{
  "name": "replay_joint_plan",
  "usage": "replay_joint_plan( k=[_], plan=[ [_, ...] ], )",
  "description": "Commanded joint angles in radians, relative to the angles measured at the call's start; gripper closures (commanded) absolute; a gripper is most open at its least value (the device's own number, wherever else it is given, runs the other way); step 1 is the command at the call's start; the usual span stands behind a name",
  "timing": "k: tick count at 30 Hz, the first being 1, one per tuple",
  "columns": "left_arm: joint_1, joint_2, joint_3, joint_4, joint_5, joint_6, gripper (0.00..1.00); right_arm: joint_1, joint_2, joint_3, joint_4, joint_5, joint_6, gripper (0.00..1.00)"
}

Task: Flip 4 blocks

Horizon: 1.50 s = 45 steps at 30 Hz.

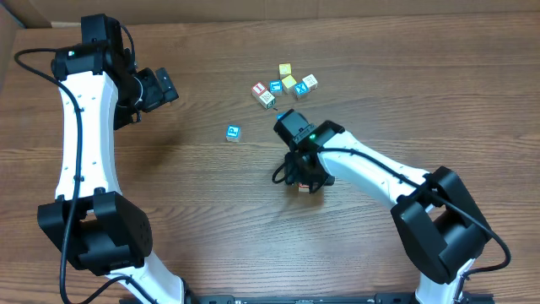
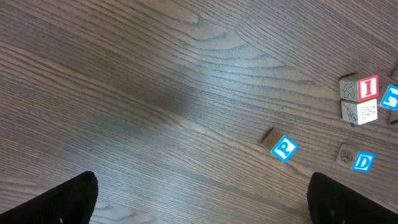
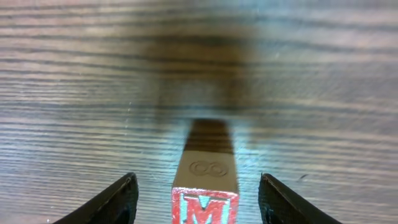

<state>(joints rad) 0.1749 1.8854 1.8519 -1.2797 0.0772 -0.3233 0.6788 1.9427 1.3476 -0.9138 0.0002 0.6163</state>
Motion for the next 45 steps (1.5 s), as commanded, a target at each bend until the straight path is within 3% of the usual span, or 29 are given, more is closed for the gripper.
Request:
replay_joint_plan(
  k=[1, 8, 12, 26, 29, 40, 45],
  plan=[
    [0.001, 0.008, -0.002, -0.002, -0.006, -0.014, 0.00, -0.055, -0.002, 0.127, -0.013, -0.002, -0.124, 0.36],
    [0.000, 0.008, -0.002, -0.002, -0.006, -0.014, 0.00, -0.119, -0.002, 0.279, 0.040, -0.045, -0.206, 0.34],
    [0.000, 0.008, -0.002, -0.002, -0.006, -0.014, 0.00, -0.117, 0.017, 0.257, 0.154, -0.035, -0.237, 0.20],
    [0.000, 0.008, -0.002, -0.002, -0.006, -0.014, 0.00, -0.096, 0.244, 0.242, 0.358, 0.018, -0.236, 0.20],
    [0.000, 0.008, -0.002, -0.002, -0.006, -0.014, 0.01, -0.096, 0.261, 0.242, 0.385, 0.018, -0.236, 0.22],
    [0.001, 0.008, -0.002, -0.002, -0.006, -0.014, 0.00, -0.096, 0.290, 0.243, 0.413, 0.055, -0.236, 0.48],
    [0.000, 0.008, -0.002, -0.002, -0.006, -0.014, 0.00, -0.100, 0.286, 0.267, 0.414, 0.055, -0.241, 0.54]
  ],
)
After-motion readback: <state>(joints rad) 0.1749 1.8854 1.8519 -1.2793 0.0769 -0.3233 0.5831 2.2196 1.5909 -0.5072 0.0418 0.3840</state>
